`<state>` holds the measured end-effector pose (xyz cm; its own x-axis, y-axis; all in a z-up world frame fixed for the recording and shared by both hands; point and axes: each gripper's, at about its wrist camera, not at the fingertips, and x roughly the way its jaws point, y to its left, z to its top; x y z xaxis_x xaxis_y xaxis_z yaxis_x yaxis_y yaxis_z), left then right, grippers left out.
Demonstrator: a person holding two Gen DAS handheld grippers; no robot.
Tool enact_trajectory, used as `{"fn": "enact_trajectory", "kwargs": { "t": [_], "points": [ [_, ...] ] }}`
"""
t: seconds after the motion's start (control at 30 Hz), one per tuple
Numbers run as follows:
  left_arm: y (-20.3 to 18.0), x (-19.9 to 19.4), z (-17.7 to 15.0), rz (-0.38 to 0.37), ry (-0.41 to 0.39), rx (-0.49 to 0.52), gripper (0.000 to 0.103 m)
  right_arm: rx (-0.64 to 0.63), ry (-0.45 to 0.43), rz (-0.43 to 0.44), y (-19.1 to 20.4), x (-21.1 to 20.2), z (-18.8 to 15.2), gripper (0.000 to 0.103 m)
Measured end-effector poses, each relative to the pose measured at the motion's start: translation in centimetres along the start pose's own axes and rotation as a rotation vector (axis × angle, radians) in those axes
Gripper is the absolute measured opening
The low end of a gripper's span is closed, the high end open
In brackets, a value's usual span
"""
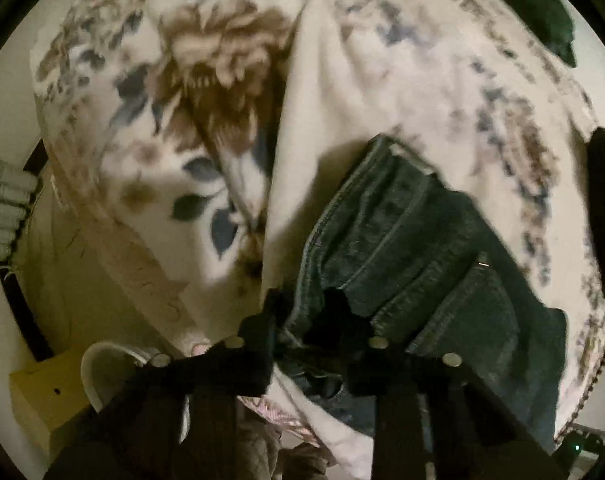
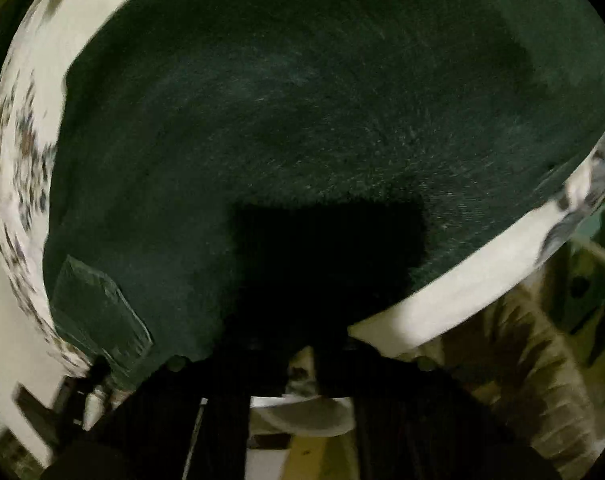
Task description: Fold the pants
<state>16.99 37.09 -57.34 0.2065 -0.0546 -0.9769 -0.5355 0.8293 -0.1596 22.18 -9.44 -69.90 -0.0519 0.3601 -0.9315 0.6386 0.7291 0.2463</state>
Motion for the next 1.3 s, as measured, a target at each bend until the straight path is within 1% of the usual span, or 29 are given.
{"fn": "enact_trajectory", "kwargs": {
  "t": [0.07,0.13,0.2,0.23,0.27,0.3,0.33,0.37,0.4,0.43,0.47,0.5,0.53,0.57,0.6,0.63,0.67,0.7,0.77,0.83,0.87,0.93,0.97,1.03,1.07,1.13,1.17,1.23,1.3],
  "points": [
    [1.0,-1.4,-0.5,-0.022,-0.009,0.005,0.018,-0.047,-0.026,-0.020,0.4,-1.1,-1.0,0.004],
    [2.0,-2.0,-0.8,-0.024,-0.007,0.013,0.018,-0.084,-0.045,-0.036,0.5,-2.1,-2.0,0.004],
    [1.0,-2.1,-1.0,-0.020,0.004,0.011,0.018,-0.100,-0.048,-0.048,0.7,-2.3,-2.9,0.004],
    [1.5,-1.7,-0.9,-0.016,0.013,0.013,0.018,-0.106,-0.045,-0.050,0.4,-2.5,-3.2,0.004],
    [-0.4,-2.1,-2.4,-0.010,0.019,0.016,0.018,-0.114,-0.045,-0.054,0.2,-2.5,-3.6,0.004],
    [-1.1,-2.2,-2.9,-0.006,0.023,0.022,0.018,-0.120,-0.040,-0.061,0.1,-2.1,-4.1,0.004],
    [-1.9,-2.2,-3.2,0.002,0.025,0.034,0.020,-0.124,-0.034,-0.069,0.6,-1.0,-4.5,0.003],
    [-3.7,-1.3,-3.0,0.018,0.034,0.053,0.023,-0.121,-0.031,-0.077,0.8,-0.4,-4.5,0.001],
    [-4.9,-0.9,-2.7,0.037,0.044,0.075,0.024,-0.115,-0.022,-0.089,0.7,0.0,-4.2,0.001],
    [-5.3,-1.0,-2.7,0.051,0.045,0.092,0.026,-0.122,0.003,-0.085,0.4,0.8,-4.1,0.001],
    [-6.0,-1.3,-2.8,0.075,0.047,0.119,0.031,-0.123,0.045,-0.080,0.4,1.7,-3.6,0.002],
    [-6.7,-1.6,-3.0,0.102,0.044,0.142,0.033,-0.111,0.066,-0.063,-0.1,2.2,-3.2,0.004],
    [-7.5,-2.1,-3.3,0.111,0.033,0.174,0.038,-0.109,0.075,-0.038,-0.6,2.2,-3.0,0.006],
    [-8.5,-2.7,-3.7,0.118,0.018,0.210,0.046,-0.111,0.081,-0.017,-0.9,2.0,-2.7,0.016],
    [-9.5,-3.3,-4.1,0.127,0.003,0.241,0.054,-0.116,0.078,0.002,-1.3,1.5,-2.7,0.028],
    [-10.7,-4.0,-4.7,0.123,-0.015,0.272,0.073,-0.128,0.058,0.019,-1.9,0.6,-2.6,0.058],
    [-12.1,-4.8,-5.5,0.117,-0.027,0.309,0.088,-0.138,0.038,0.036,-2.3,-0.4,-2.6,0.075],
    [-13.4,-5.1,-6.1,0.115,-0.026,0.334,0.091,-0.144,0.016,0.061,-3.1,-1.4,-2.6,0.076],
    [-17.3,-5.8,-7.9,0.093,-0.010,0.411,0.092,-0.148,-0.011,0.095,-4.5,-3.5,-2.4,0.076],
    [-21.3,-6.5,-10.1,0.072,-0.005,0.483,0.092,-0.128,-0.055,0.136,-6.9,-6.2,-1.9,0.076],
    [-23.3,-6.7,-11.2,0.060,-0.030,0.502,0.092,-0.109,-0.086,0.152,-8.4,-7.8,-1.4,0.076],
    [-28.0,-7.0,-14.0,0.029,-0.024,0.559,0.092,-0.045,-0.167,0.179,-12.9,-11.4,0.2,0.076],
    [-30.1,-7.0,-15.3,0.017,-0.022,0.583,0.092,-0.016,-0.197,0.191,-14.8,-12.5,0.6,0.076],
    [-35.1,-6.5,-18.3,-0.010,0.005,0.634,0.092,0.075,-0.283,0.210,-20.6,-15.9,2.9,0.076],
    [-37.4,-6.2,-19.7,-0.020,0.016,0.655,0.092,0.107,-0.301,0.212,-22.6,-16.9,4.3,0.076],
    [-42.0,-5.8,-22.6,-0.030,0.016,0.703,0.092,0.198,-0.359,0.228,-28.9,-19.6,6.6,0.076],
    [-43.8,-5.5,-24.2,-0.030,0.014,0.726,0.092,0.220,-0.379,0.232,-30.9,-20.4,7.6,0.076],
    [-46.9,-4.8,-27.0,-0.024,0.008,0.761,0.092,0.255,-0.420,0.223,-36.5,-21.8,10.5,0.076],
    [-49.9,-3.9,-29.5,-0.020,0.014,0.795,0.092,0.272,-0.436,0.224,-40.7,-22.1,12.9,0.075]
  ]
}}
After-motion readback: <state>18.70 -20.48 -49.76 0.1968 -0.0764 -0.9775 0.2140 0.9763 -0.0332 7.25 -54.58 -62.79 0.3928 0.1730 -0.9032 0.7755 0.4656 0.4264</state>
